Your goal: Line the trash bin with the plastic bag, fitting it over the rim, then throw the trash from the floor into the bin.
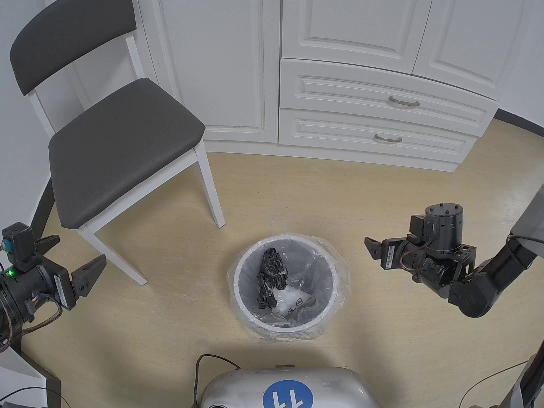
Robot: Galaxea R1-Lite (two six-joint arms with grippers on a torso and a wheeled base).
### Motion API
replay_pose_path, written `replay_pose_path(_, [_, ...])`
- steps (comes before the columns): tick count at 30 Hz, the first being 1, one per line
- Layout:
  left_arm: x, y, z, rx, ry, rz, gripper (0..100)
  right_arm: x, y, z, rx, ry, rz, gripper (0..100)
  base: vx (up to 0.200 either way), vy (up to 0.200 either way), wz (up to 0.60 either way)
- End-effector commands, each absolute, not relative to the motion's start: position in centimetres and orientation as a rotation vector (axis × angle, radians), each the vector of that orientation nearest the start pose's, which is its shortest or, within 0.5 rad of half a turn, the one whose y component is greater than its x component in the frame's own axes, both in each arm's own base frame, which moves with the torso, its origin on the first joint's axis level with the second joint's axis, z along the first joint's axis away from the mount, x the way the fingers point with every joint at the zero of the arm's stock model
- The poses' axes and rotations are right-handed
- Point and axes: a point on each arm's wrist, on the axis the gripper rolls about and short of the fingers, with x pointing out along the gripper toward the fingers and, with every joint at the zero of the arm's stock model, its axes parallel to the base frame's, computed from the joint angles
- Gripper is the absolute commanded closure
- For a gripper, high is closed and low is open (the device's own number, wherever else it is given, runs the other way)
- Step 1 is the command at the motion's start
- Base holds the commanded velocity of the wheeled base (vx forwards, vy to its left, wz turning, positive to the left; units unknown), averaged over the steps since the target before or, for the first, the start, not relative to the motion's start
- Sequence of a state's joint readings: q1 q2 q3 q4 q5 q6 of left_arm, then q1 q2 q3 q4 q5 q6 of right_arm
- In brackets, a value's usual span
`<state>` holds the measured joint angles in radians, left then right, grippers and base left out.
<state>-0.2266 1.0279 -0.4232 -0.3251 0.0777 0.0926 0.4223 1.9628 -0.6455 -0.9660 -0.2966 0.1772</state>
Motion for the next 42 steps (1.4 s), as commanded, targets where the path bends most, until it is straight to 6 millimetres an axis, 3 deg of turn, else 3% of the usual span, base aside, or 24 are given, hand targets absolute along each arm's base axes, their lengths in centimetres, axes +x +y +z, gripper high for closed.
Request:
replay_pose_path(1, [11.4,-2.5,20.9,0.1,0.204,-0.158,0,26.7,11.2,14.6,0.059,0.315,0.093,0,0.0,0.0,0.0])
replay_pose_path(3, [10.2,-2.3,22.1,0.099,0.199,-0.164,0,24.6,10.2,16.2,0.042,0.356,0.086,0,0.0,0.0,0.0])
replay_pose_path(8, [8.1,-1.8,23.9,0.097,0.216,-0.187,0,21.8,8.5,17.4,0.028,0.399,0.054,0,0.0,0.0,0.0])
replay_pose_path(9, [7.4,-1.7,24.3,0.095,0.215,-0.187,0,20.6,7.3,17.8,0.03,0.397,0.03,0,0.0,0.0,0.0])
replay_pose_path(14, [6.2,-1.3,24.5,0.087,0.186,-0.179,0,17.9,5.7,18.8,0.041,0.38,0.001,0,0.0,0.0,0.0])
replay_pose_path(15, [5.6,-1.1,24.4,0.074,0.183,-0.173,0,16.1,4.8,19.0,0.047,0.377,-0.013,0,0.0,0.0,0.0])
replay_pose_path(21, [4.3,-0.9,24.2,0.017,0.172,-0.163,0,11.5,3.0,19.0,0.061,0.311,-0.107,0,0.0,0.0,0.0])
replay_pose_path(22, [4.3,-0.9,24.2,0.017,0.172,-0.163,0,11.5,3.0,19.0,0.061,0.311,-0.107,0,0.0,0.0,0.0])
replay_pose_path(24, [3.8,-0.7,24.2,-0.009,0.156,-0.158,0,9.1,1.8,18.9,0.1,0.242,-0.154,0,0.0,0.0,0.0])
replay_pose_path(31, [2.4,-0.4,24.5,-0.05,0.084,-0.163,0,4.5,-0.5,18.1,0.167,0.072,-0.32,0,0.0,0.0,0.0])
replay_pose_path(36, [1.2,-0.1,24.0,-0.04,0.053,-0.166,0,1.4,-0.7,17.9,0.192,-0.071,-0.293,0,0.0,0.0,0.0])
replay_pose_path(42, [-0.1,0.2,23.1,-0.037,0.019,-0.135,0,-1.3,-0.9,17.6,0.182,-0.102,-0.292,0,0.0,0.0,0.0])
